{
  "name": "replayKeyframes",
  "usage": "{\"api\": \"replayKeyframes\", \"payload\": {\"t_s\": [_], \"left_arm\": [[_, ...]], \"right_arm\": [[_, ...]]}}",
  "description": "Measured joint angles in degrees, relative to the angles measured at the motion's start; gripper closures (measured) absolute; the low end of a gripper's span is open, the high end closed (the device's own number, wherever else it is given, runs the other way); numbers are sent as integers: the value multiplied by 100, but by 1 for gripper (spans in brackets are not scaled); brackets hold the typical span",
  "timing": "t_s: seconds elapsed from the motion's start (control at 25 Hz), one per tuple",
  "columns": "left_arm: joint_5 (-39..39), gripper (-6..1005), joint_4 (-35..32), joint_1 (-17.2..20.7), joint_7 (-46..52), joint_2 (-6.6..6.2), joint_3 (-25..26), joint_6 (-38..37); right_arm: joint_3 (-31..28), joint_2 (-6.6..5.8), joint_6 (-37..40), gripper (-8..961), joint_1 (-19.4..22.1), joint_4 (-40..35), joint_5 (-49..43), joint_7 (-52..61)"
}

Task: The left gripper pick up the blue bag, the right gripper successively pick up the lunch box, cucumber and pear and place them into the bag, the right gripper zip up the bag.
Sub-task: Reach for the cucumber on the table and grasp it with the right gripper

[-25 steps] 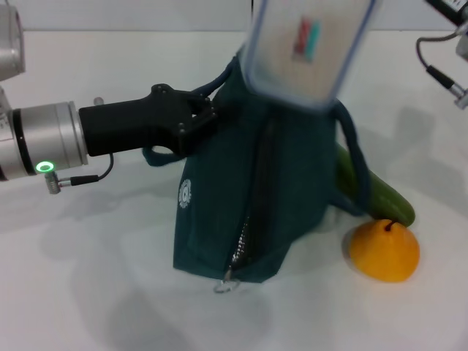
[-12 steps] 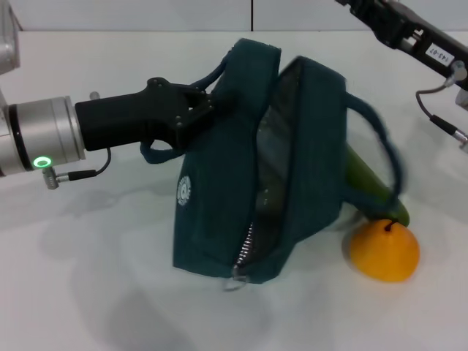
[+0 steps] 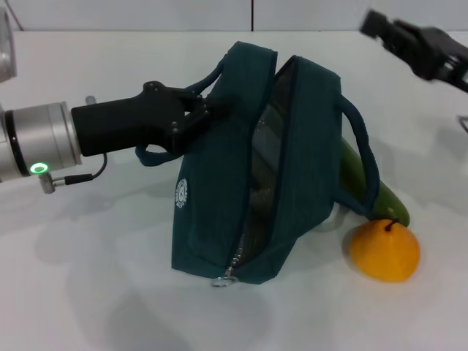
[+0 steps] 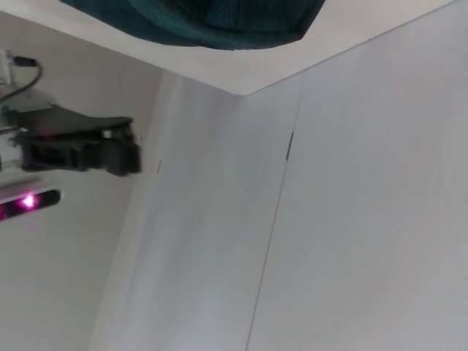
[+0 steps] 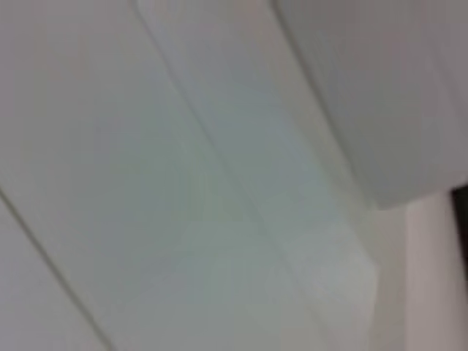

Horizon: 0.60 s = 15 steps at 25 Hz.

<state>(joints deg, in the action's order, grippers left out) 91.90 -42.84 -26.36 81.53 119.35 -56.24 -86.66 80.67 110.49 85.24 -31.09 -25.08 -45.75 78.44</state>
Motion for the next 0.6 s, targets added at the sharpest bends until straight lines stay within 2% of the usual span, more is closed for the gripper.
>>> {"api": "replayKeyframes", "payload": {"t_s": [0.12, 0.28, 0.4, 0.44, 0.52, 0.6], "left_arm": [[0, 964, 51, 7, -101, 4, 54, 0], [0, 964, 124, 35, -226, 15, 182, 4], [-2, 964, 194, 32, -303, 18, 214, 9], [-4, 964, 217, 16, -321, 19, 216, 11], [-4, 963, 237, -4, -341, 19, 213, 14], [-4, 963, 238, -10, -359, 19, 207, 17]], "right_arm": [[-17, -177, 419, 876, 302, -219, -279, -215], [-281, -273, 653, 853, 661, -281, -610, -432], [-740, -223, 404, 836, 892, -146, -886, -429], [-850, -169, 126, 830, 983, -133, -925, -398], [-890, -115, -215, 819, 1058, -179, -1019, -317], [-858, -45, -645, 748, 1069, -447, -1445, -6]]}}
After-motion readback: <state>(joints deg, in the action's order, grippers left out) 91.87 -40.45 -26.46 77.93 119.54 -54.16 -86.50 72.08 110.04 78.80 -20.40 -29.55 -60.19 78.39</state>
